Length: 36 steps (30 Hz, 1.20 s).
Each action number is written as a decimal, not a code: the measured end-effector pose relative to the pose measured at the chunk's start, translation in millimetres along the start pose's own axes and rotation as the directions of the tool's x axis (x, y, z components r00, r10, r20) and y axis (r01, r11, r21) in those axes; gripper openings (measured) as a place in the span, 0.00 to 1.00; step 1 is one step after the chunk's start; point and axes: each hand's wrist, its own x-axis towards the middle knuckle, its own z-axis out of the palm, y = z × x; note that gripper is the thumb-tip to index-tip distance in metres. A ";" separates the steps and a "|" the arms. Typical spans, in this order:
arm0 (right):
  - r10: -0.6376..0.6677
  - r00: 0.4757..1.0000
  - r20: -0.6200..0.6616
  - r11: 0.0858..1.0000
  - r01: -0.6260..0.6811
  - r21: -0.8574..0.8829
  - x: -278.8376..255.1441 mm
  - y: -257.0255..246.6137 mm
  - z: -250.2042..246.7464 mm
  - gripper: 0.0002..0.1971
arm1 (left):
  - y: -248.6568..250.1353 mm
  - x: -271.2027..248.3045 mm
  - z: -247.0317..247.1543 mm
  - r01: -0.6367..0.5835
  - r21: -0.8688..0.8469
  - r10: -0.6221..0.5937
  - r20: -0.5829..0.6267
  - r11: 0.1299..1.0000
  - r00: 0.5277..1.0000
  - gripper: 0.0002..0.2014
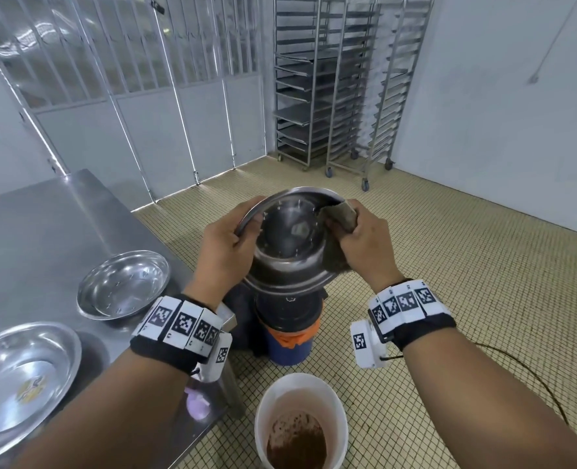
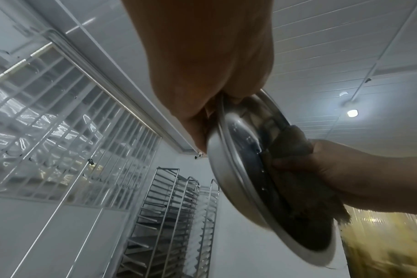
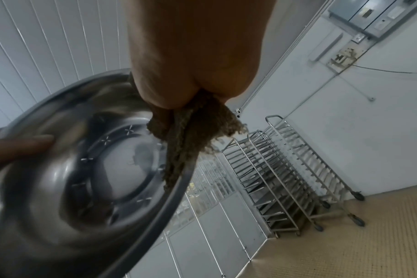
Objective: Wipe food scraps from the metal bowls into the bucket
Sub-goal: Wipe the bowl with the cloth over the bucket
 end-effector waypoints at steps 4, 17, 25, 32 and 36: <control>0.073 0.992 -0.099 0.994 -0.064 0.085 2.8 -3.4 5.2 0.12 | -1.1 -8.3 12.2 -0.033 -0.031 0.028 -0.152 0.999 0.988 0.14; 0.224 0.950 0.218 0.974 -0.226 -0.014 -19.8 12.0 18.3 0.21 | -8.3 1.6 5.4 -0.017 -0.078 -0.011 -0.356 0.997 0.935 0.16; -0.162 0.982 -0.098 0.979 0.148 -0.141 8.0 -11.4 5.3 0.12 | -11.0 -10.5 9.0 0.046 0.080 -0.023 -0.273 0.996 0.962 0.17; -0.248 0.840 0.482 0.738 0.486 -0.467 -21.4 -3.9 36.7 0.13 | 4.2 -11.2 16.7 0.064 0.100 -0.038 -0.236 0.993 0.971 0.16; -0.207 0.759 0.617 0.826 0.474 -0.306 -47.6 -4.0 44.5 0.17 | -3.8 -10.8 12.2 0.108 0.131 -0.071 -0.257 0.985 0.964 0.15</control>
